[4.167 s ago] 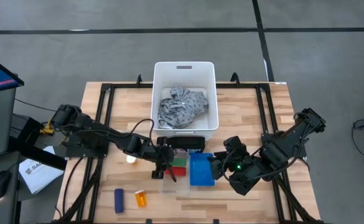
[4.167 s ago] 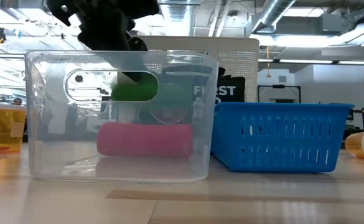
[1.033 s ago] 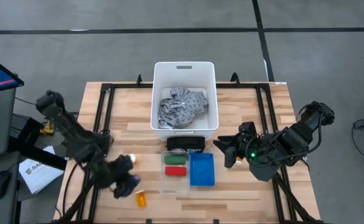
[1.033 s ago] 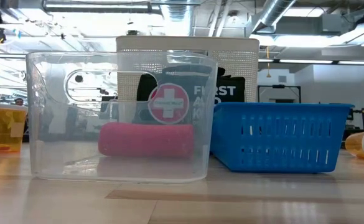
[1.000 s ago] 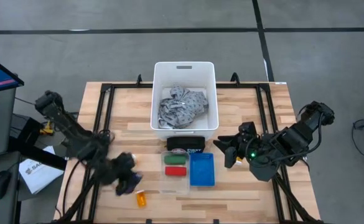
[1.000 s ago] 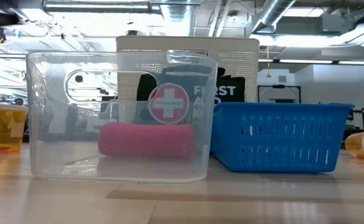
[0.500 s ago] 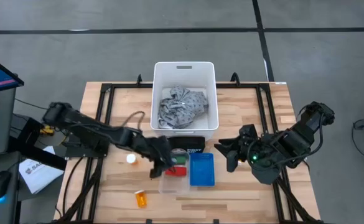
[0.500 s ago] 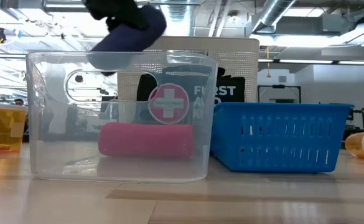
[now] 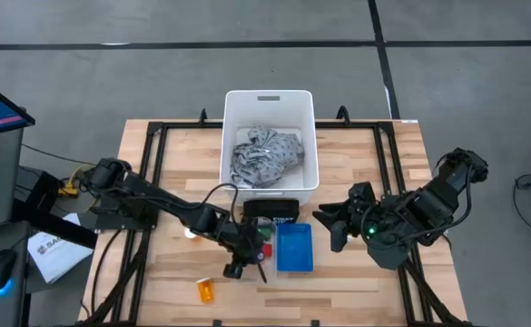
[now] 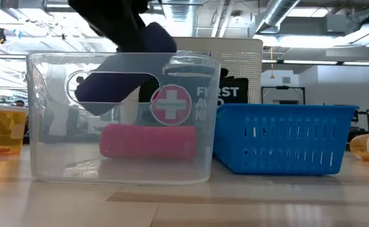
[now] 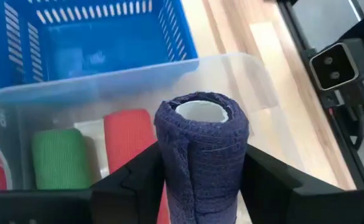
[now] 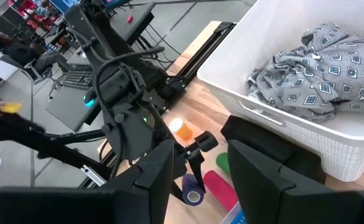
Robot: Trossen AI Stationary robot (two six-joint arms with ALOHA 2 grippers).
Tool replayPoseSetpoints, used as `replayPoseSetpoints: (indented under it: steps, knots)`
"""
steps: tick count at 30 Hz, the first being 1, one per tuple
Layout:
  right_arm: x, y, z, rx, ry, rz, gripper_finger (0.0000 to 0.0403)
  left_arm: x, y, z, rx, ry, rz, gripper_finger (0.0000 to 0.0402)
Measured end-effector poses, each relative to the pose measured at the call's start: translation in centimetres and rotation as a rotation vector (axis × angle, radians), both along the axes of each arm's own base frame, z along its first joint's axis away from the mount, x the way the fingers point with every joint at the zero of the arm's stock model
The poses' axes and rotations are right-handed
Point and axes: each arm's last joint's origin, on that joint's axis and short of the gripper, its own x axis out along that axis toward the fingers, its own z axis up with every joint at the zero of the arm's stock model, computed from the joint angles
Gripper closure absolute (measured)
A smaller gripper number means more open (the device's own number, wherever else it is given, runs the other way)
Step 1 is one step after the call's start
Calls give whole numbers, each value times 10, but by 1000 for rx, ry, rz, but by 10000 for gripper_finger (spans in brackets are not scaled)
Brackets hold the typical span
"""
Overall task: Pick & place medical supplies in basket/bin
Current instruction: Put the blue bandage into the transparent bin, then put the top left orange pill bottle into the blue bin
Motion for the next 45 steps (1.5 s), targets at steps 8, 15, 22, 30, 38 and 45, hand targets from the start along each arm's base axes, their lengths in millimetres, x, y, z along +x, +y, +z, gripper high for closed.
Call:
replayPoseSetpoints:
  steps: [8, 15, 22, 30, 38, 45]
  knots:
    - [-1, 1, 0, 0, 0, 5, 253, 1, 3, 10, -14, -59, 3, 159]
    - [-1, 2, 0, -2, 1, 6, 253, -22, 15, 37, -4, -22, 36, 129]
    - [-2, 1, -1, -19, 4, -4, 253, -90, 34, 77, -38, 179, 286, 132]
    - [-2, -1, -1, -47, -5, -30, 253, -168, 34, 62, -244, 202, 726, 121]
    - [-2, -2, -3, -76, 16, -34, 247, -188, 35, 41, -16, 158, 539, 88]
    - [-2, -2, -3, -69, 16, -36, 236, -185, 41, 13, 113, 281, 535, 50]
